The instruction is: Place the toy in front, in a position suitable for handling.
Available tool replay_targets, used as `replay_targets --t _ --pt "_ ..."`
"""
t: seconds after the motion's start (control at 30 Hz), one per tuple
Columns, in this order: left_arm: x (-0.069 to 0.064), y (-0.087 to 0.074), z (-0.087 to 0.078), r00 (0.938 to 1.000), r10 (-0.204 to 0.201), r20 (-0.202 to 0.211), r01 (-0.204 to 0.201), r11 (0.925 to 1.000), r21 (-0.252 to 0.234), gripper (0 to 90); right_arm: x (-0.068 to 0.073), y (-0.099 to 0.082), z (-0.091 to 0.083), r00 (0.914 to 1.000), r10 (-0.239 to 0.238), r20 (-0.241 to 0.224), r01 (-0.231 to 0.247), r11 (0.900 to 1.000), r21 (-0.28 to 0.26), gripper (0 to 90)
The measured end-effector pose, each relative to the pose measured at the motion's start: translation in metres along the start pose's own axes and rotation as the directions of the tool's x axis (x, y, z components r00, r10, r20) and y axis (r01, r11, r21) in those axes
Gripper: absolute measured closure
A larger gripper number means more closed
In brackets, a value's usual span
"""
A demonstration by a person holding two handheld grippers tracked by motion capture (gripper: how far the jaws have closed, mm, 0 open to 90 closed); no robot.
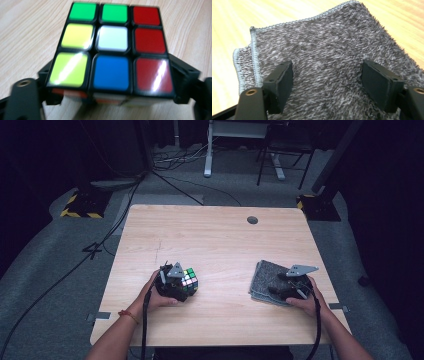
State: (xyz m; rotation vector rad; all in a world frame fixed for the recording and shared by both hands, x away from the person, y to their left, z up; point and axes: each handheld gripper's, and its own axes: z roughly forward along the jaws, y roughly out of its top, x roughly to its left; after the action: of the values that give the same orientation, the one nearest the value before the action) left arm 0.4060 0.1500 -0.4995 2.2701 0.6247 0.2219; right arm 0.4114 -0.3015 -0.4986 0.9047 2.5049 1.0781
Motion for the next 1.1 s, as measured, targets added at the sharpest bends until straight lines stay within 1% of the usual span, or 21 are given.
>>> replay_targets --t 0.03,0.07,0.1,0.13,0.17,0.27,0.33,0.37,0.4,0.43,0.47,0.53,0.57,0.63,0.73,0.8,0.87,0.9,0.97,1.0,1.1 --pt "-0.001 0.002 0.001 1.0000 0.005 0.006 -0.005 1.0000 0.001 20.8 0.001 0.000 -0.001 0.9999 -0.010 -0.010 0.010 0.9999 0.005 26.5" --pt "-0.003 0.003 0.002 0.9999 0.010 0.006 -0.010 0.9999 -0.005 25.6 0.002 -0.001 -0.002 0.9998 -0.014 -0.014 0.014 0.9998 0.010 26.5" --pt "-0.004 0.005 0.003 0.9996 0.018 0.019 -0.018 0.9998 -0.001 30.7 0.003 -0.001 -0.003 0.9997 -0.017 -0.019 0.017 0.9998 0.013 26.5" --pt "-0.005 0.007 0.005 0.9993 0.024 0.029 -0.024 0.9997 -0.002 31.7 0.005 -0.001 -0.003 0.9995 -0.021 -0.023 0.022 0.9996 0.018 26.5" --pt "-0.006 0.008 0.006 0.9988 0.034 0.036 -0.034 0.9994 0.002 32.2 0.006 -0.001 -0.004 0.9993 -0.027 -0.025 0.028 0.9994 0.023 26.5" --pt "-0.010 0.010 0.007 0.9971 0.045 0.061 -0.046 0.9990 0.004 33.0 0.011 -0.001 -0.006 0.9988 -0.037 -0.032 0.039 0.9987 0.033 26.4" --pt "-0.014 0.011 0.008 0.9942 0.072 0.080 -0.073 0.9973 0.010 33.3 0.013 0.000 -0.007 0.9984 -0.040 -0.041 0.041 0.9986 0.034 25.8" --pt "-0.016 0.011 0.008 0.9933 0.077 0.087 -0.078 0.9969 0.011 33.3 0.014 0.000 -0.008 0.9978 -0.048 -0.047 0.049 0.9982 0.035 25.2" --pt "-0.018 0.012 0.009 0.9918 0.084 0.096 -0.086 0.9963 0.012 33.3 0.016 0.000 -0.009 0.9979 -0.049 -0.042 0.051 0.9983 0.030 24.4" --pt "-0.020 0.013 0.009 0.9891 0.101 0.107 -0.103 0.9946 0.016 33.3 0.018 0.000 -0.010 0.9977 -0.055 -0.041 0.056 0.9983 0.019 24.5" --pt "-0.023 0.014 0.010 0.9865 0.113 0.119 -0.115 0.9932 0.015 33.4 0.020 0.000 -0.011 0.9966 -0.075 -0.033 0.075 0.9971 0.012 24.7" --pt "-0.028 0.015 0.012 0.9832 0.124 0.134 -0.127 0.9919 0.013 33.4 0.024 -0.001 -0.010 0.9943 -0.102 -0.031 0.103 0.9944 0.022 24.9" --pt "-0.030 0.016 0.013 0.9805 0.135 0.142 -0.139 0.9902 0.015 33.4 0.024 -0.002 -0.010 0.9945 -0.101 -0.027 0.102 0.9944 0.028 24.7" --pt "-0.034 0.018 0.015 0.9766 0.151 0.153 -0.155 0.9878 0.015 33.4 0.023 -0.003 -0.009 0.9956 -0.085 -0.038 0.086 0.9960 0.023 24.9" --pt "-0.036 0.019 0.017 0.9761 0.146 0.160 -0.150 0.9886 0.010 33.3 0.020 -0.004 -0.008 0.9961 -0.067 -0.057 0.068 0.9973 0.028 25.6" --pt "-0.037 0.019 0.020 0.9762 0.148 0.159 -0.153 0.9880 0.022 33.0 0.019 -0.004 -0.008 0.9962 -0.062 -0.061 0.064 0.9975 0.031 27.3" --pt "-0.038 0.018 0.023 0.9774 0.153 0.146 -0.158 0.9872 0.021 31.2 0.020 -0.003 -0.008 0.9963 -0.063 -0.058 0.065 0.9972 0.038 29.6" --pt "-0.038 0.019 0.024 0.9775 0.153 0.145 -0.157 0.9873 0.020 29.9 0.020 -0.002 -0.008 0.9963 -0.062 -0.059 0.065 0.9971 0.041 32.7" --pt "-0.039 0.020 0.025 0.9803 0.146 0.133 -0.150 0.9884 0.022 26.4 0.022 -0.002 -0.009 0.9958 -0.065 -0.063 0.068 0.9970 0.036 43.6" --pt "-0.038 0.020 0.026 0.9799 0.150 0.132 -0.154 0.9879 0.020 25.1 0.023 -0.002 -0.010 0.9954 -0.069 -0.066 0.071 0.9970 0.031 49.7" --pt "-0.040 0.024 0.030 0.9783 0.156 0.136 -0.160 0.9870 0.017 24.3 0.025 -0.001 -0.009 0.9947 -0.071 -0.074 0.073 0.9971 0.024 61.1"
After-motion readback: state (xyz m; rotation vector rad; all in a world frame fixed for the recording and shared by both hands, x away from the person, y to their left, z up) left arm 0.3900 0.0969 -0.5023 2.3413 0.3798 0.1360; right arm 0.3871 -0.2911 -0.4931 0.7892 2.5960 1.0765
